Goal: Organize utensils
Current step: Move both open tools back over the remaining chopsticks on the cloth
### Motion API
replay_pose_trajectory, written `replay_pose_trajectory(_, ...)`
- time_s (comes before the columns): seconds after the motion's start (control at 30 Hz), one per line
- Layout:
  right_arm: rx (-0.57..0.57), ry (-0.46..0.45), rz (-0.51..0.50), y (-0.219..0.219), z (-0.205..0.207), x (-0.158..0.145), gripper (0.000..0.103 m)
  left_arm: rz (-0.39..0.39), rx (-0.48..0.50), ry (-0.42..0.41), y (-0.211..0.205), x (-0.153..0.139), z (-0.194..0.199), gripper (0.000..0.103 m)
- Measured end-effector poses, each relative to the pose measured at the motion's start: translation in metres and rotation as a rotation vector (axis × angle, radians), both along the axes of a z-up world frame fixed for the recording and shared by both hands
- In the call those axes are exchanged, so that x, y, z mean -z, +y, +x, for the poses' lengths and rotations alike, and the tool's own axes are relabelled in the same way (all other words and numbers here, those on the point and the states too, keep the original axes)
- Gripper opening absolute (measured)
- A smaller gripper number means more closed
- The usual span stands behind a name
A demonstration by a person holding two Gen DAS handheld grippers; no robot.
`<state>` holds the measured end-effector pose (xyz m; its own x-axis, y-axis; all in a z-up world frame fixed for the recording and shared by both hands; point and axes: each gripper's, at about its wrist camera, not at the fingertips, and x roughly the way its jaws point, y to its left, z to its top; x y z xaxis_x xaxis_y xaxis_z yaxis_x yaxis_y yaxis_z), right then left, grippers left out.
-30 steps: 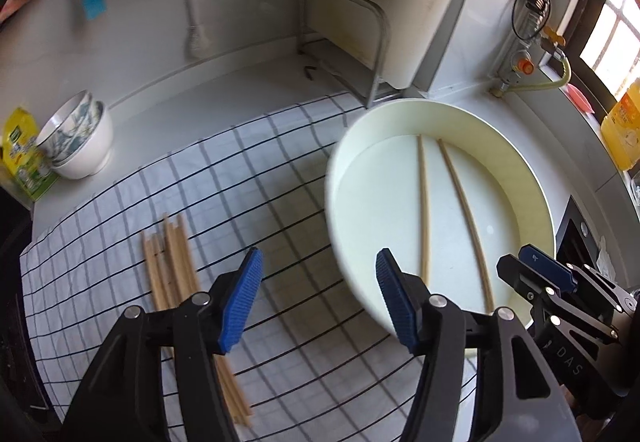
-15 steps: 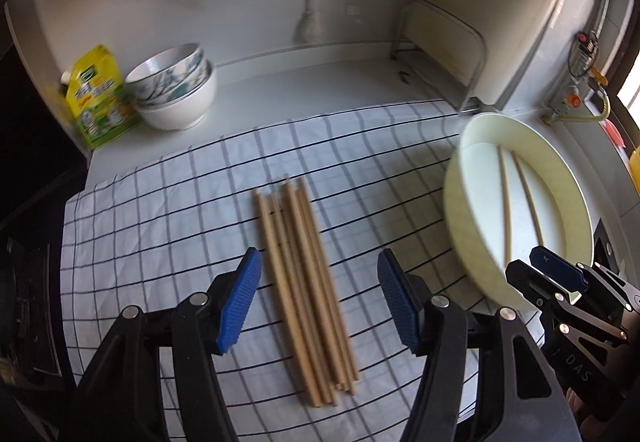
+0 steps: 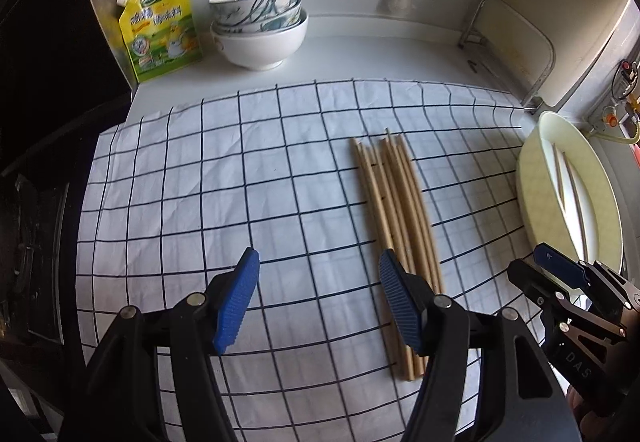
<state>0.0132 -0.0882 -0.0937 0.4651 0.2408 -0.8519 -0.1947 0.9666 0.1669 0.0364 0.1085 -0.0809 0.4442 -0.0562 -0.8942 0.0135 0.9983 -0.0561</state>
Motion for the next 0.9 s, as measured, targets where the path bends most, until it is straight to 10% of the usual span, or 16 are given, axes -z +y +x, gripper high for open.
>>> replay_pose_trajectory(0.9, -0.001, 0.053, -0.056, 0.022, 0.011, 0.069, 0.045, -0.027, 0.039, 0.044, -0.006, 0.061, -0.004, 0.07)
